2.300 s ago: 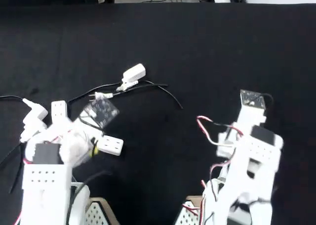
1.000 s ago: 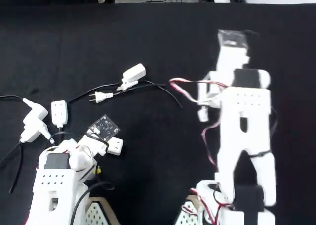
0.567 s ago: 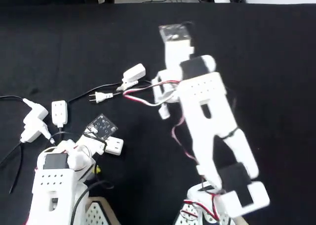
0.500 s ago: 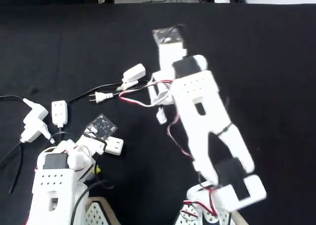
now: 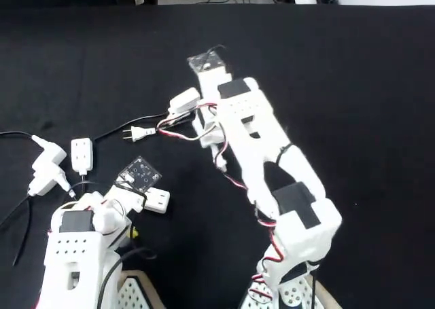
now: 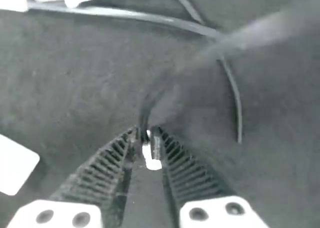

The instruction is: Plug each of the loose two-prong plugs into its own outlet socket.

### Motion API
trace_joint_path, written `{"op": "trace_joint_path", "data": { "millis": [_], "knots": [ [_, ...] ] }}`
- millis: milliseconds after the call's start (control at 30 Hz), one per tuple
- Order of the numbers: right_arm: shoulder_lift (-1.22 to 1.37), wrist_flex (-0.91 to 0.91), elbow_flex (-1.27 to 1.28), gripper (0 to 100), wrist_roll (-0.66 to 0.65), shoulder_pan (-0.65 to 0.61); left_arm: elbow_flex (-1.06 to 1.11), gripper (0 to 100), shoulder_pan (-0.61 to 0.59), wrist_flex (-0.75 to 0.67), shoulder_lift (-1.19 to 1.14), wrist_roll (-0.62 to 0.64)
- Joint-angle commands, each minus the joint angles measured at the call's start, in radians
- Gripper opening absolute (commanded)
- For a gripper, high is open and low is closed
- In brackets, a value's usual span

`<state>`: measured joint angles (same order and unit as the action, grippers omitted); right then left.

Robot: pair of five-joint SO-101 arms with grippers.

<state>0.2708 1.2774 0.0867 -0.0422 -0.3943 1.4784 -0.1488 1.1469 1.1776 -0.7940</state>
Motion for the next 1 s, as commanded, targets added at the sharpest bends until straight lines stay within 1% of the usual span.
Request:
{"op": "trace_joint_path", "data": {
  "millis": [0,267,567,633,700,733,833,967],
  "knots": [
    [0.024,-0.002,-0.008,11.9,-0.041,-0.015,-0.001,23,-0.015,-0.012,0.005,0.003],
    [0.093,-0.002,-0.019,18.8,-0.048,-0.012,-0.001,23,-0.016,-0.014,0.005,0.003],
    [0.153,-0.091,-0.019,18.6,-0.048,-0.015,-0.001,23,-0.016,-0.014,0.005,0.003],
    [0.15,-0.091,-0.019,14.5,-0.048,-0.014,-0.001,23,-0.016,-0.014,0.005,0.003],
    [0.148,-0.087,-0.024,4.1,-0.048,-0.014,-0.001,23,-0.016,-0.014,0.005,0.003],
    [0.148,-0.078,-0.039,0.6,-0.048,-0.014,-0.001,23,-0.016,-0.014,0.005,0.003],
    [0.148,0.017,-0.104,7.1,-0.048,-0.014,-0.001,23,-0.016,-0.014,0.005,0.002],
    [0.151,0.19,-0.214,11.9,-0.041,-0.037,0.001,23,-0.016,-0.014,0.005,0.002]
  ]
}}
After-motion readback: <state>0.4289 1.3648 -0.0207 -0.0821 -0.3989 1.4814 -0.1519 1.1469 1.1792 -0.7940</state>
